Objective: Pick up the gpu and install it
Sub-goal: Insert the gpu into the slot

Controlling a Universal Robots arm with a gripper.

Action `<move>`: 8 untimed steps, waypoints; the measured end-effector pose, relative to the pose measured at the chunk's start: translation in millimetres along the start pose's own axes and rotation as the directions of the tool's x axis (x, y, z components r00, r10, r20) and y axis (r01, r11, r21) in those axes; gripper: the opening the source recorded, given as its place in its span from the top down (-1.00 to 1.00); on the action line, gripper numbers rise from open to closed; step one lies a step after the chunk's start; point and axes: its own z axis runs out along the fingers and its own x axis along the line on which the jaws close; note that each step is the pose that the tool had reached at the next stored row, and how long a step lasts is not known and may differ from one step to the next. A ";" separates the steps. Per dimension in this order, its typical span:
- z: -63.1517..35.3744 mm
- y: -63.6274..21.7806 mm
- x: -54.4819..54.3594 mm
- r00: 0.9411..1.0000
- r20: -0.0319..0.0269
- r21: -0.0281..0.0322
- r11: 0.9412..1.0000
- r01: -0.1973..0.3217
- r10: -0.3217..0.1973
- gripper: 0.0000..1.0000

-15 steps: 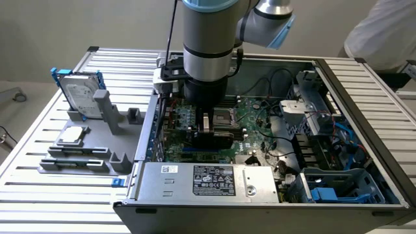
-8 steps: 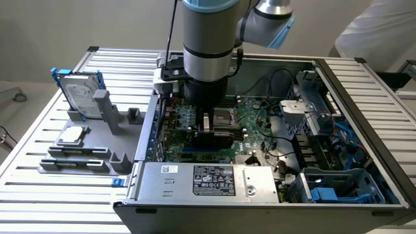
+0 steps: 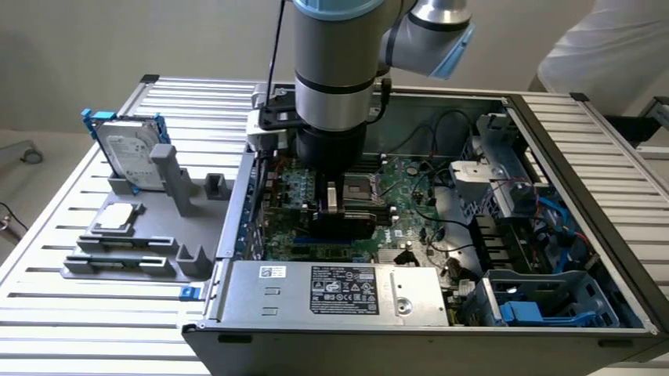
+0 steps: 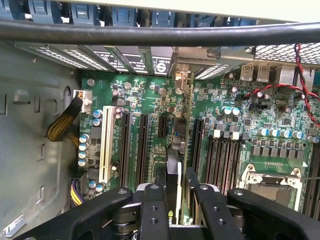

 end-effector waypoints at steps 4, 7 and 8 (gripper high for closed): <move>0.2 -0.1 0.0 1.000 0.000 0.001 1.000 -0.002 0.002 0.48; 0.3 0.0 -0.1 1.000 0.001 0.002 1.000 -0.003 0.003 0.48; 0.3 0.0 -0.1 1.000 0.002 0.002 1.000 -0.003 0.003 0.48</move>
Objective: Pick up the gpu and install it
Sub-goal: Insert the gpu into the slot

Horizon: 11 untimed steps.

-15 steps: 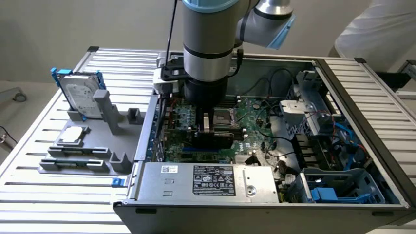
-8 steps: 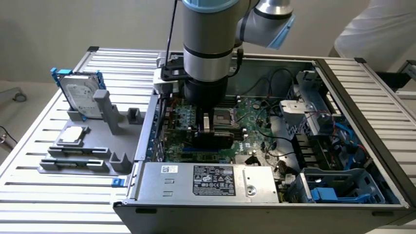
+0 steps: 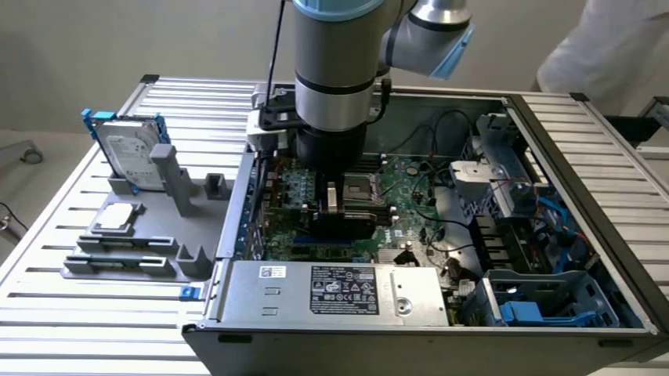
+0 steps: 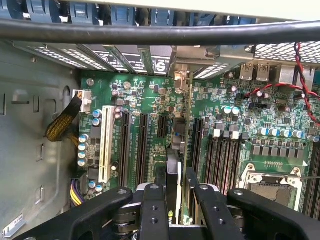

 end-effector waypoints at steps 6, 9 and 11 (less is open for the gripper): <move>0.7 1.1 -0.1 1.000 0.002 0.000 1.000 -0.008 0.008 0.48; 1.3 2.1 -0.2 1.000 0.004 0.000 1.000 -0.016 0.016 0.48; 1.6 2.4 -0.2 1.000 0.005 0.000 1.000 -0.022 0.022 0.48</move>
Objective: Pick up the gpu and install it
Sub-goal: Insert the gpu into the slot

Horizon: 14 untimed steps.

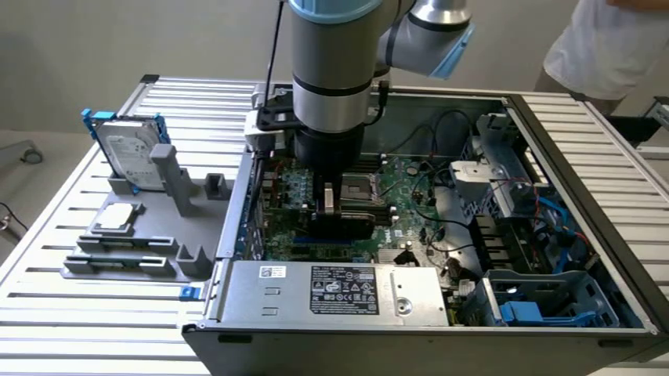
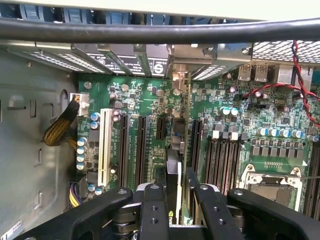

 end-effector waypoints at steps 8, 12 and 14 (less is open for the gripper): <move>1.3 0.8 -0.1 1.000 0.007 0.001 1.000 -0.009 0.009 0.48; 2.3 1.2 -0.1 1.000 0.008 0.001 1.000 -0.010 0.010 0.48; 3.0 1.3 -0.1 1.000 0.009 0.001 1.000 -0.011 0.011 0.48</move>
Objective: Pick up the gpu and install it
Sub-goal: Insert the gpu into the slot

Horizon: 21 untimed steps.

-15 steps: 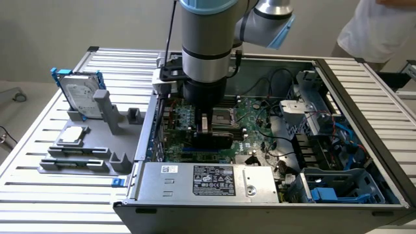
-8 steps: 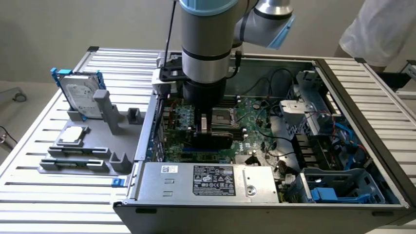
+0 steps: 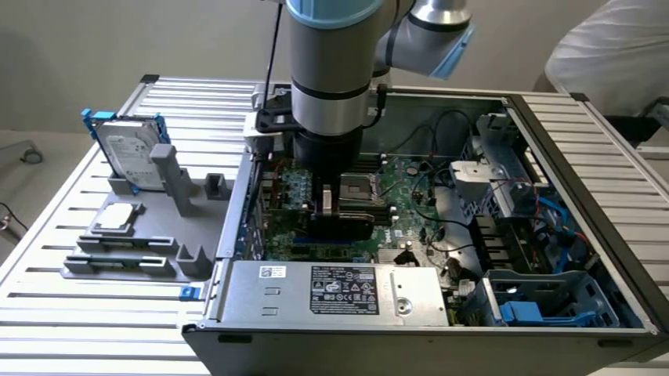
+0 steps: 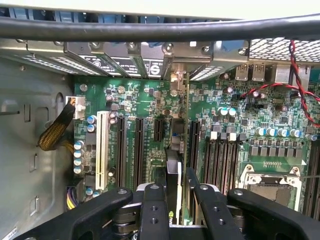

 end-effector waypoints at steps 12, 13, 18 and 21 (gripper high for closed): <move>0.9 0.2 0.1 1.000 0.028 0.001 1.000 0.000 0.000 0.48; 0.9 0.3 0.0 1.000 0.030 0.001 1.000 0.000 0.000 0.48; 0.9 0.3 0.0 0.999 0.035 0.002 1.000 0.000 0.000 0.48; 0.0 0.3 -0.1 0.999 0.037 0.002 1.000 0.000 0.000 0.48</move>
